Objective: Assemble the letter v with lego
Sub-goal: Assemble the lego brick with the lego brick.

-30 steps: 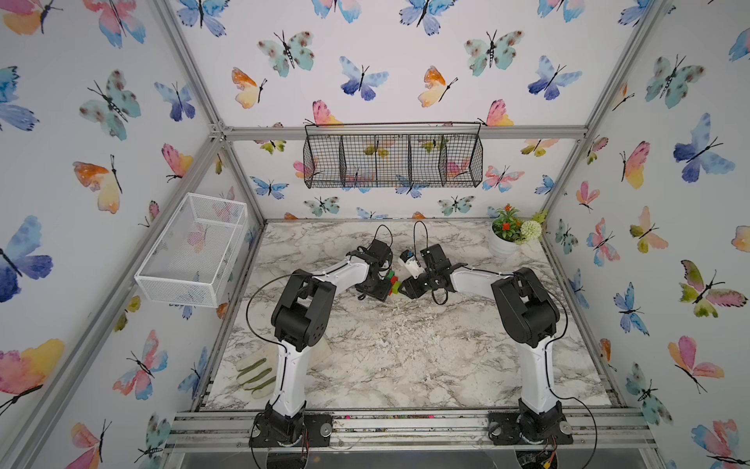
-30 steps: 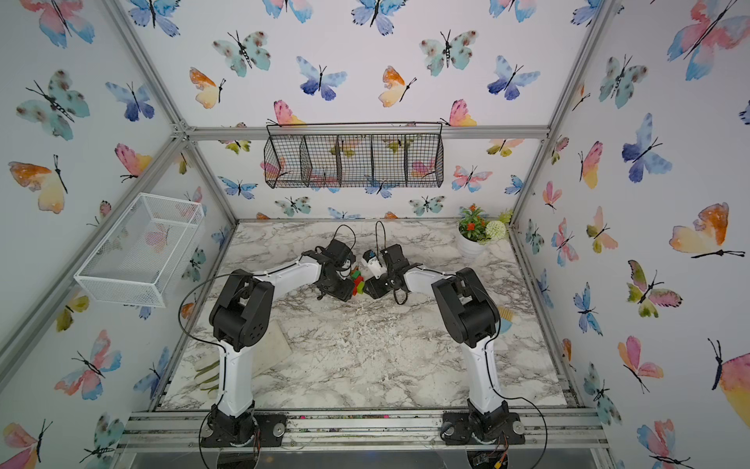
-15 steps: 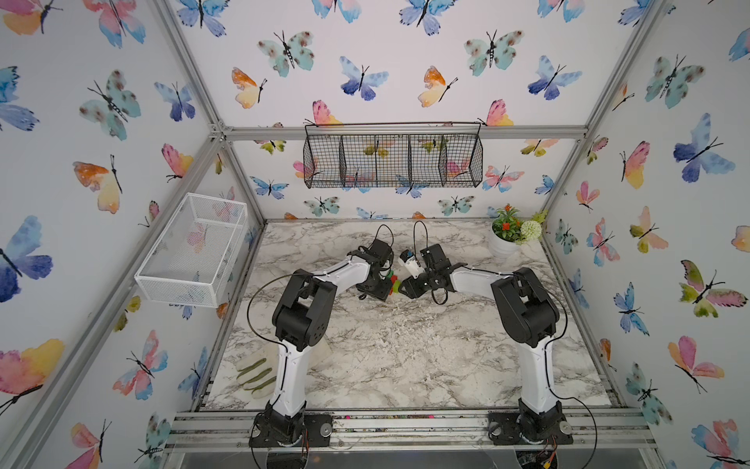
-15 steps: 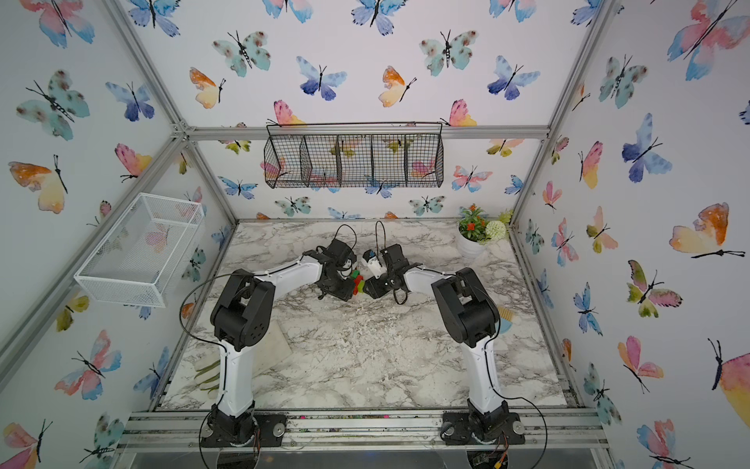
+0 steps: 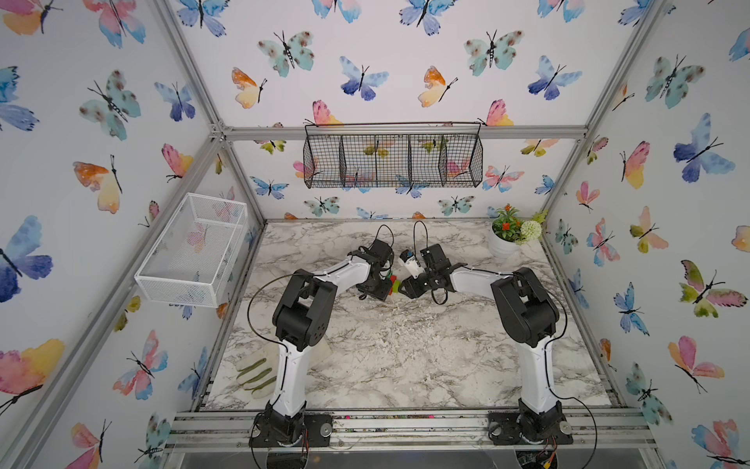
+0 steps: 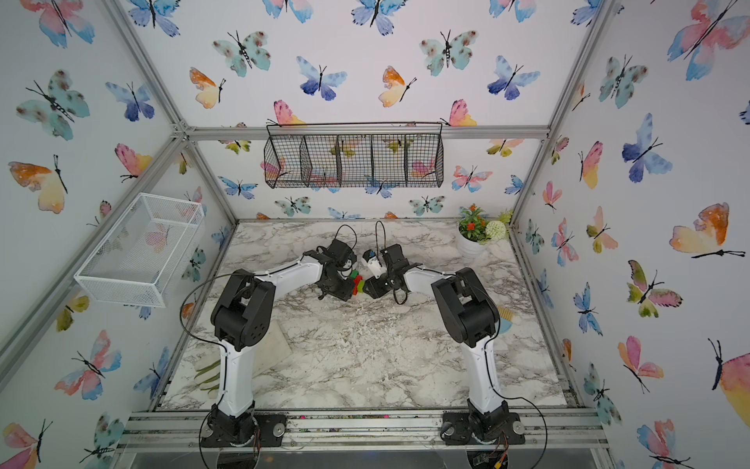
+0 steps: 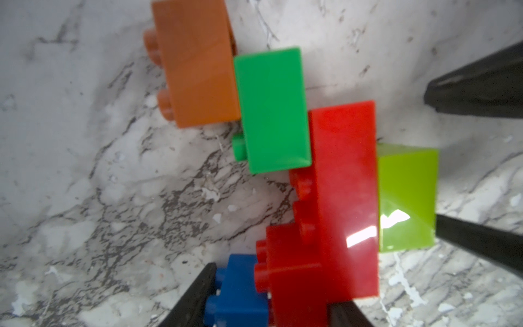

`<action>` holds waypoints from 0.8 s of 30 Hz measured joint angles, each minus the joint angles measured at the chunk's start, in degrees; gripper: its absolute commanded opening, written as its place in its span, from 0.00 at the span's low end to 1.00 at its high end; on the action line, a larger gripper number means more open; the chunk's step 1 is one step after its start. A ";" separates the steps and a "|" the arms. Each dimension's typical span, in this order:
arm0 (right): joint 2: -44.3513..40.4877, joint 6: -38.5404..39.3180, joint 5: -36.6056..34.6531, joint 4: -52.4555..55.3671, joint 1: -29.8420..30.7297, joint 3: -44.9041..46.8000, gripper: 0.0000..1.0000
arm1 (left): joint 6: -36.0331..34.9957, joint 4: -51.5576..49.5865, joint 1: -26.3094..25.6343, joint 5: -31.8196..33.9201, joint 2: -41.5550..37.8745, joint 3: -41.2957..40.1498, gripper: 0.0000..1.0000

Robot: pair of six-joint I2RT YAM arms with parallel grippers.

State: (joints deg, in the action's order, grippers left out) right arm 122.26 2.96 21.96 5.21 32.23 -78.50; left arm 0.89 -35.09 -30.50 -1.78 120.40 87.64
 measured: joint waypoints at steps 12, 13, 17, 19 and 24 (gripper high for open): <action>0.13 -1.40 0.92 -0.94 -0.07 0.15 0.50 | 2.51 -0.15 0.00 0.13 0.00 0.02 0.56; 0.13 -1.55 0.98 -1.07 -0.07 0.20 0.50 | 2.69 -0.17 0.00 0.20 0.00 0.02 0.56; 0.13 -2.08 1.07 -1.49 -0.07 0.42 0.50 | 3.13 -0.24 0.00 0.35 0.00 0.04 0.55; 0.13 -2.25 1.09 -1.53 -0.07 0.44 0.49 | 3.26 -0.37 0.00 0.39 0.00 0.09 0.53; 0.13 -2.54 1.09 -1.64 -0.07 0.44 0.49 | 3.74 -1.01 0.00 0.44 0.00 0.35 0.53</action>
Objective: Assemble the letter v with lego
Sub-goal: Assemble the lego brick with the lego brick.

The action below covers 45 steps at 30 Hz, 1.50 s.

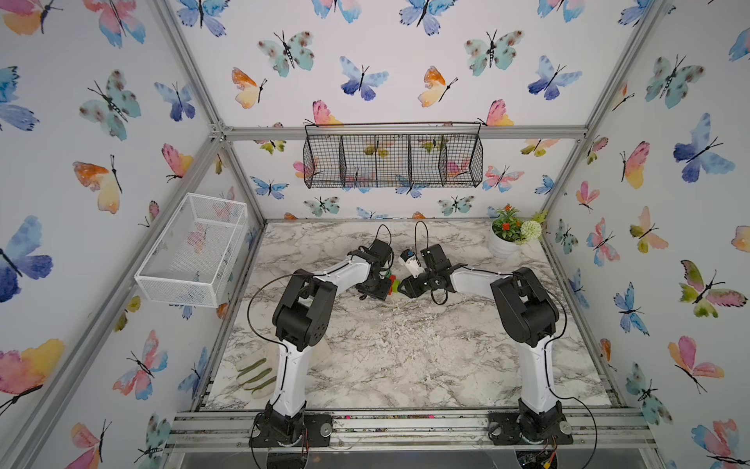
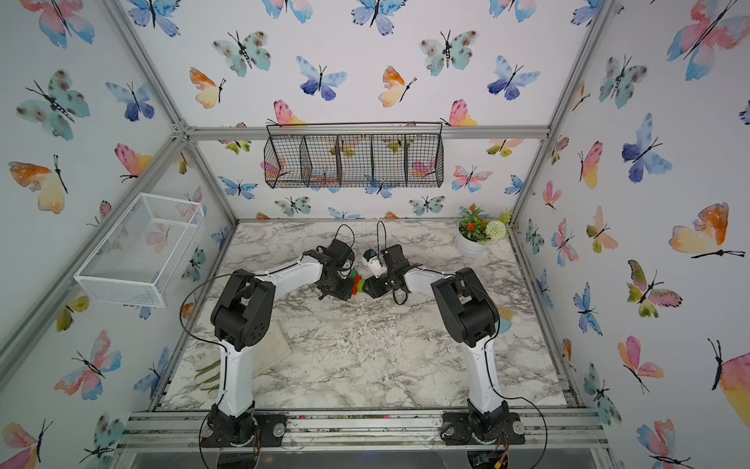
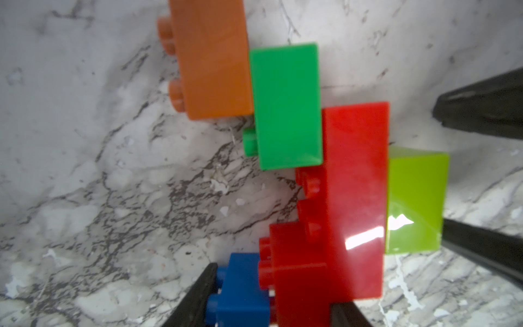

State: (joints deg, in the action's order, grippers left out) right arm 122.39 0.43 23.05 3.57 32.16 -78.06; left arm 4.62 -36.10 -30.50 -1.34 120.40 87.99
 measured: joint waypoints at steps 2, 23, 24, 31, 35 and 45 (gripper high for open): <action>0.02 -0.07 0.09 -0.02 0.00 0.00 0.49 | 0.26 -0.04 0.00 0.00 0.00 0.00 0.52; 0.13 -0.44 1.01 -0.20 -0.09 0.00 0.49 | 0.79 -0.87 0.02 0.20 0.46 0.83 0.44; 0.13 -0.44 1.01 -0.20 -0.09 0.00 0.49 | 0.79 -0.98 0.02 0.20 0.52 0.92 0.44; 0.15 -0.44 1.03 -0.20 -0.09 0.00 0.49 | 0.76 -1.36 0.02 0.20 0.68 1.29 0.51; 0.15 -0.44 1.03 -0.20 -0.09 0.00 0.49 | 0.70 -1.40 0.00 0.17 0.85 1.51 0.62; -0.15 -1.29 0.94 0.24 -0.11 0.00 0.49 | 0.85 -1.36 0.02 -0.09 0.07 1.46 0.77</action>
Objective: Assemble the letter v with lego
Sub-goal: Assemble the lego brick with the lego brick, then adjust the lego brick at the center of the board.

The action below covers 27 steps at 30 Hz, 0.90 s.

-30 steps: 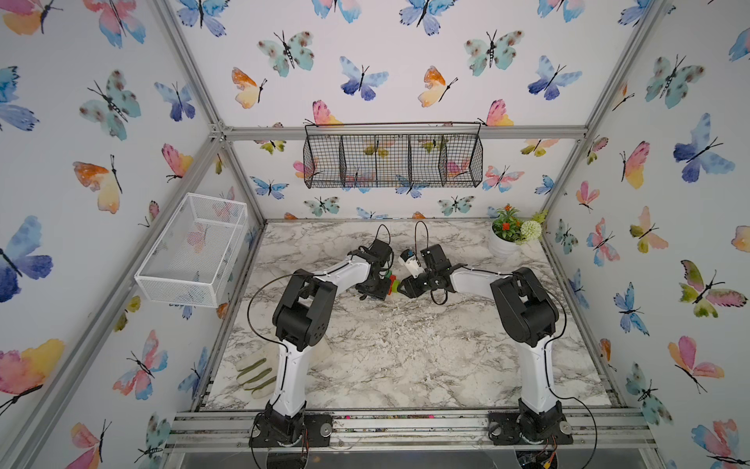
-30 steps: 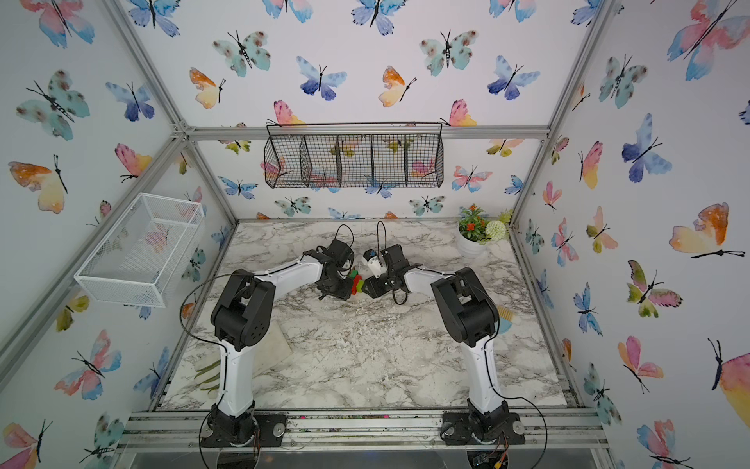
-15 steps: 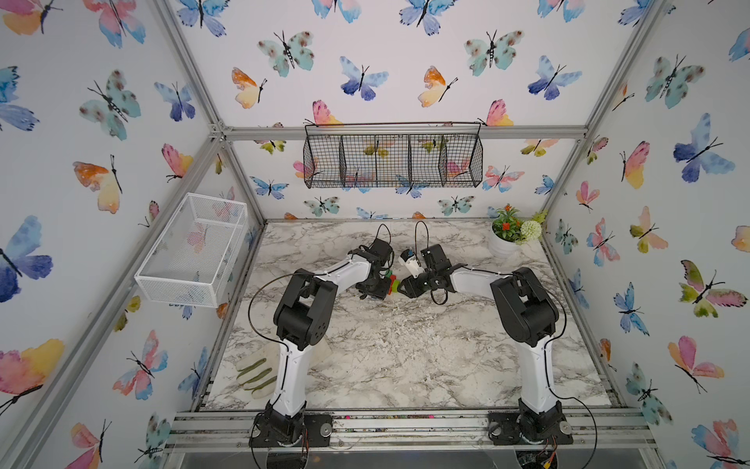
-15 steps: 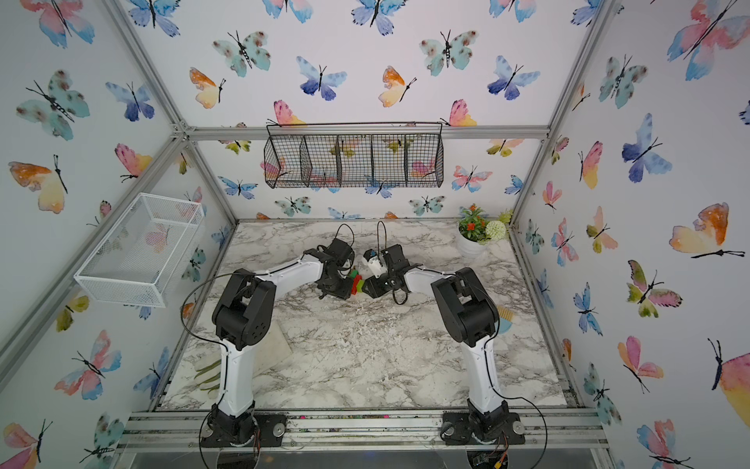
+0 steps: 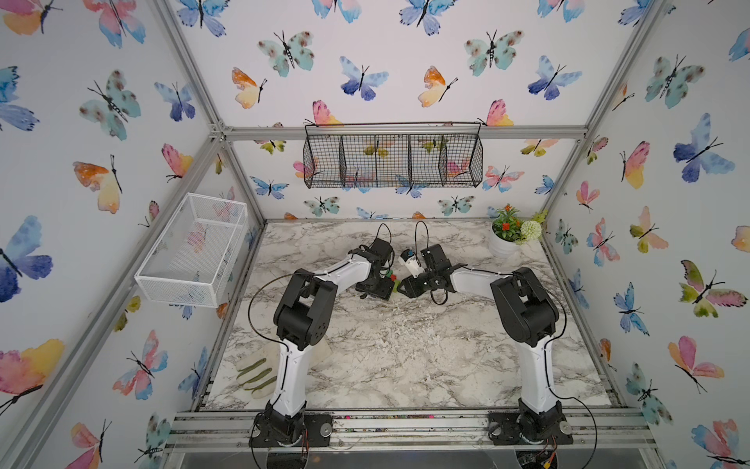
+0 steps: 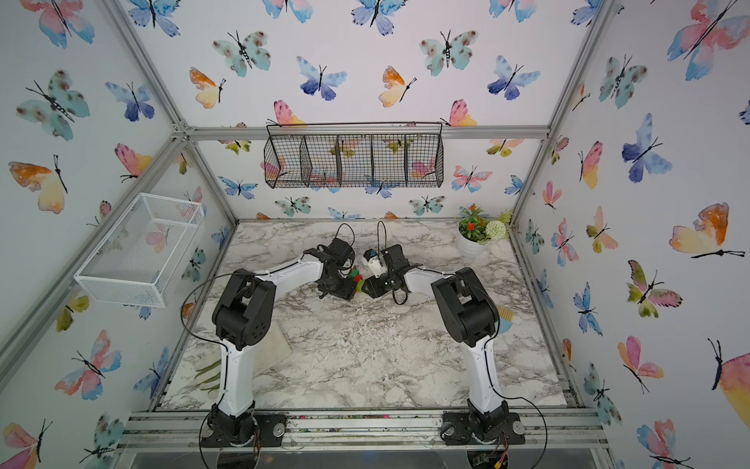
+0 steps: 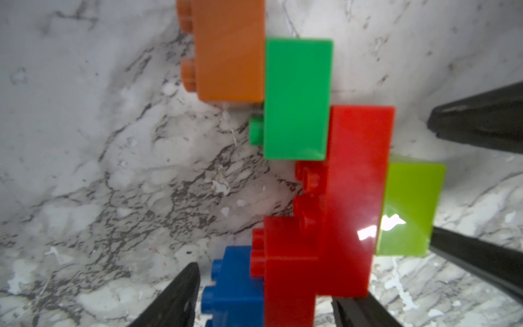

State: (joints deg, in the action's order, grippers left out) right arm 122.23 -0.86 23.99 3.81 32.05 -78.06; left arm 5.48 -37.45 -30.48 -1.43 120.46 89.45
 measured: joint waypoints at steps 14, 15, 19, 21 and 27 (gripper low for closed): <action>-0.35 -7.10 -2.58 8.33 -2.62 -3.52 0.53 | 5.70 6.97 4.66 -5.62 -17.77 -11.65 0.98; 0.48 -7.56 -3.19 8.61 -2.62 -4.90 0.53 | 6.43 7.78 5.73 -6.12 -18.75 -13.18 0.98; 3.37 -9.07 -5.03 8.94 -2.73 -9.16 0.53 | 10.62 10.60 10.32 -7.21 -22.84 -18.99 0.98; 4.42 -9.46 -5.31 8.81 -2.75 -10.64 0.53 | 13.03 11.54 12.55 -7.08 -24.87 -21.09 0.98; 4.92 -9.94 -5.11 7.04 -2.75 -10.64 0.52 | 20.15 13.49 16.59 -5.29 -30.03 -26.12 0.98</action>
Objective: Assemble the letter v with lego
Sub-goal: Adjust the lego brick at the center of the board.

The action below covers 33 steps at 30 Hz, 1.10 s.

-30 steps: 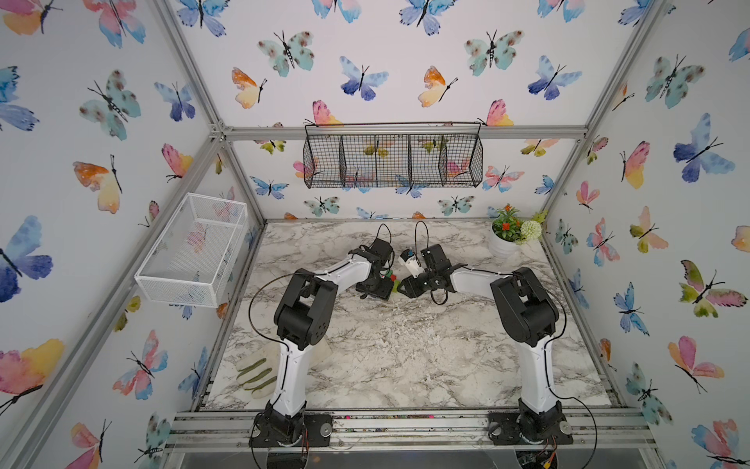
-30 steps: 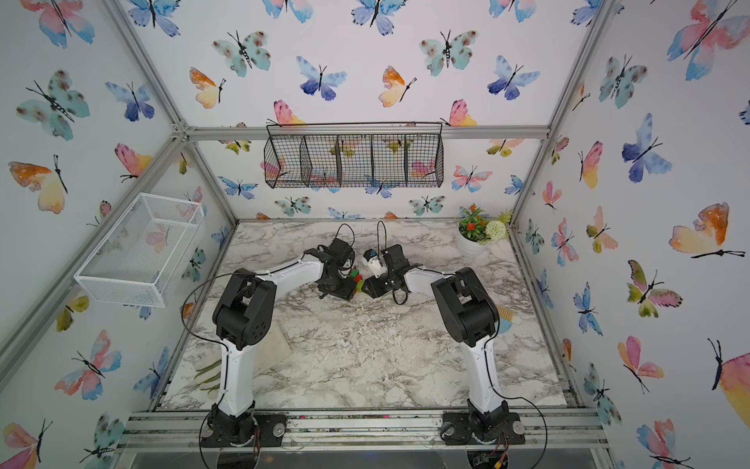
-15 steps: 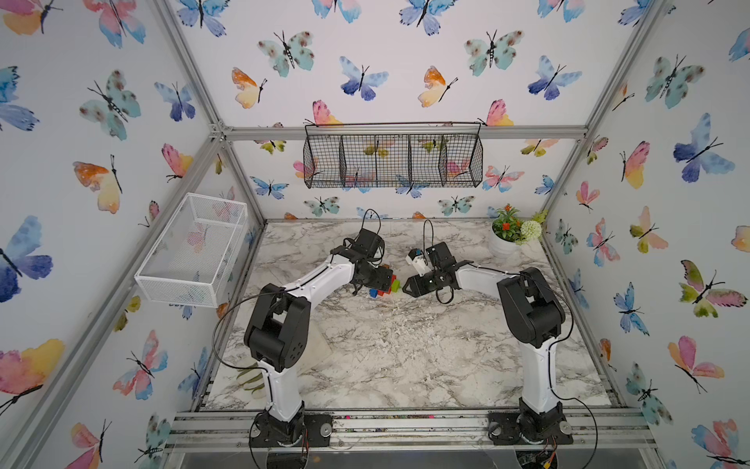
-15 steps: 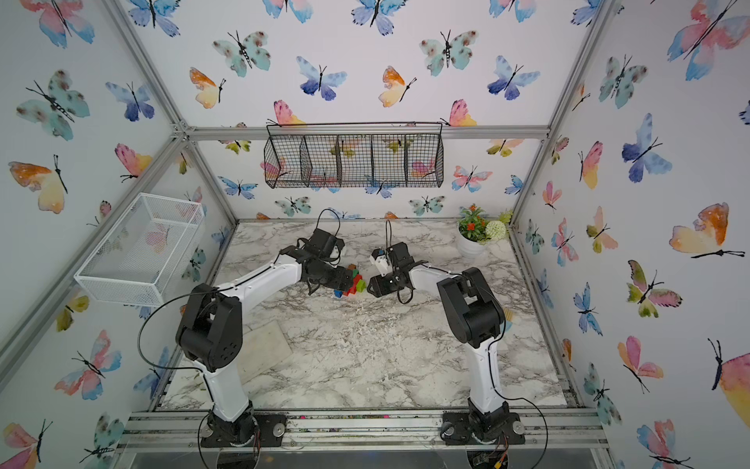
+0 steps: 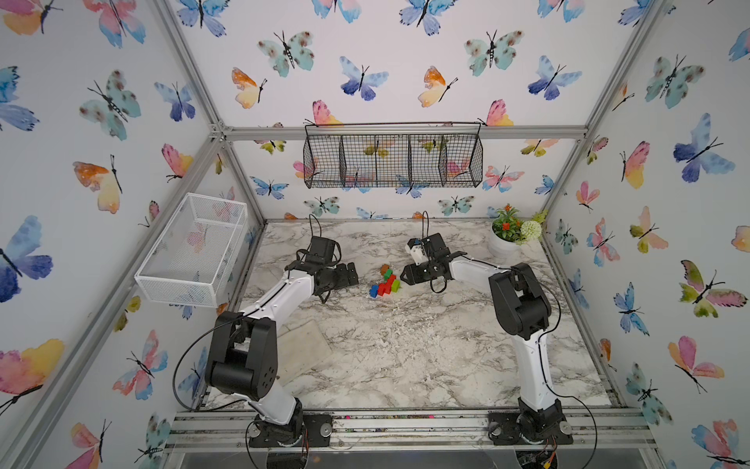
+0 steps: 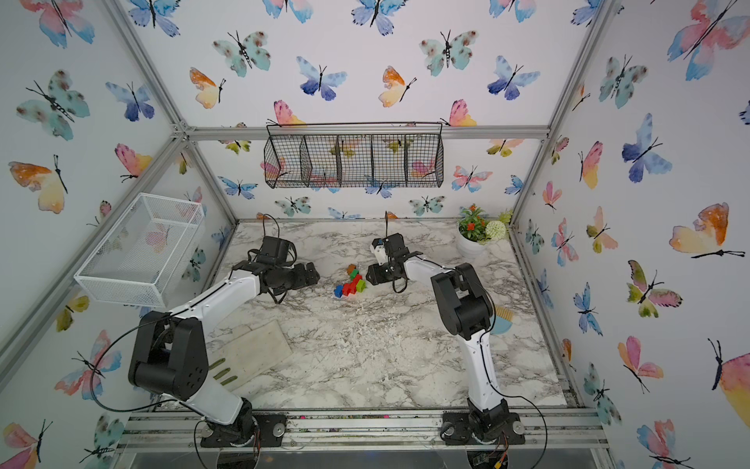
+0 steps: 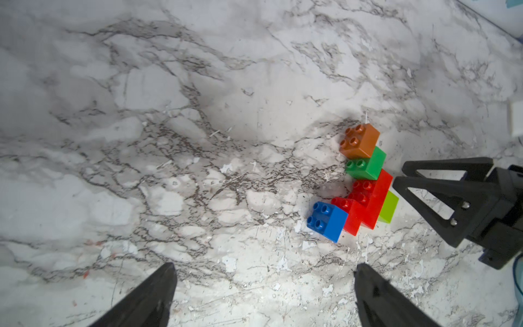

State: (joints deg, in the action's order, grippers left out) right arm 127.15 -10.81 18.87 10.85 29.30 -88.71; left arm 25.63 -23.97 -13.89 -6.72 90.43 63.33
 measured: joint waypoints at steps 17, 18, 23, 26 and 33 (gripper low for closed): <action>-0.83 5.97 -4.17 -1.14 3.85 1.79 0.51 | 5.64 -0.09 4.48 2.03 -3.96 -4.85 0.98; -0.96 6.21 -4.39 -1.09 4.42 1.97 0.51 | 5.70 -0.07 4.55 2.12 -4.11 -4.96 0.98; -2.62 6.84 -4.57 -0.96 7.45 4.04 0.51 | 5.90 -0.09 4.85 2.45 -4.55 -6.32 0.98; -3.32 6.62 -4.52 -0.66 9.33 4.92 0.51 | 6.23 -0.15 5.03 2.54 -4.76 -7.50 0.98; -3.41 3.69 -2.62 -0.55 12.44 4.96 0.49 | 7.02 -0.28 5.70 2.58 -6.01 -8.72 0.98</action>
State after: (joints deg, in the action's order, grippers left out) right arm 123.74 -7.11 16.25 10.31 41.74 -83.74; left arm 32.64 -24.25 -8.19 -4.14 84.42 54.61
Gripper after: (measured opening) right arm 0.489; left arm 0.983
